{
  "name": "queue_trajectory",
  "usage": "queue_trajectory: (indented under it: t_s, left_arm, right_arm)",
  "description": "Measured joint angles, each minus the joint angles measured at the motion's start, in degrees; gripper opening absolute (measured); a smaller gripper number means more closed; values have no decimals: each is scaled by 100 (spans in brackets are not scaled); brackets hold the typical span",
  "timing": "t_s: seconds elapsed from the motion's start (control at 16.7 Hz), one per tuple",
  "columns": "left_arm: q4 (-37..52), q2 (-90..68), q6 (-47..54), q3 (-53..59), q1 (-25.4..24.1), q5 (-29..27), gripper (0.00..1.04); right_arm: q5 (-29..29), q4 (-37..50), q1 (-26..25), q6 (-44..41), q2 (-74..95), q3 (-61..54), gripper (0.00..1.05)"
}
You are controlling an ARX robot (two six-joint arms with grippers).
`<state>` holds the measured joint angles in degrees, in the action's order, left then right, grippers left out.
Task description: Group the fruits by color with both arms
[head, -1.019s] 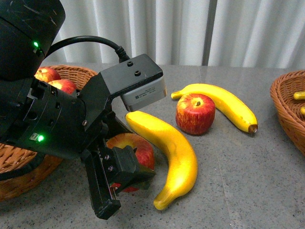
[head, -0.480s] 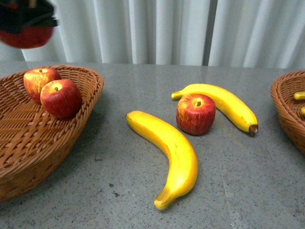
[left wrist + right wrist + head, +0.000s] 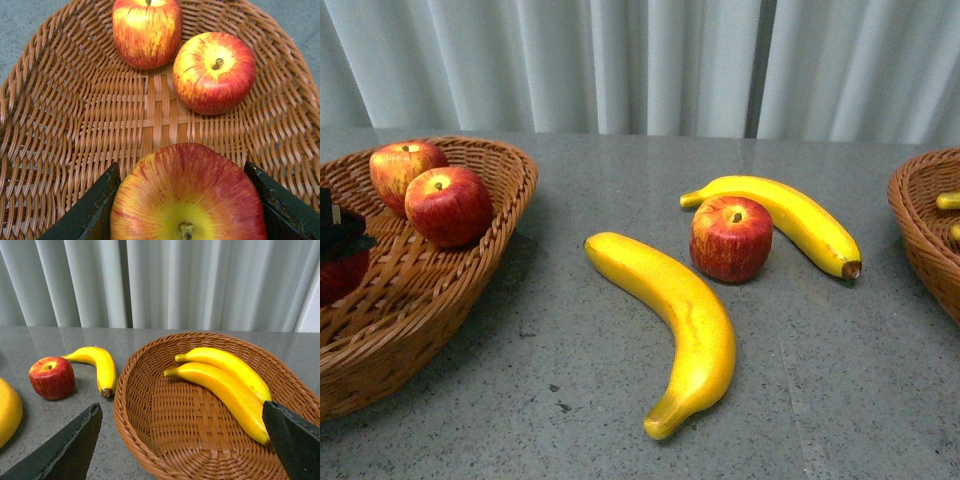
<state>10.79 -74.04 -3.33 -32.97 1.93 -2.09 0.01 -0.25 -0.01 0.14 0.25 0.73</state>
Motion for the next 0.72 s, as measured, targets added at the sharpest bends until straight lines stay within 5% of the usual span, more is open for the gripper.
queue_trajectory:
  t_s: [0.72]
  left_arm:
    - [31, 24, -72, -37, 96, -136, 65]
  right_arm:
    - [0, -2, 0, 0, -2, 0, 98]
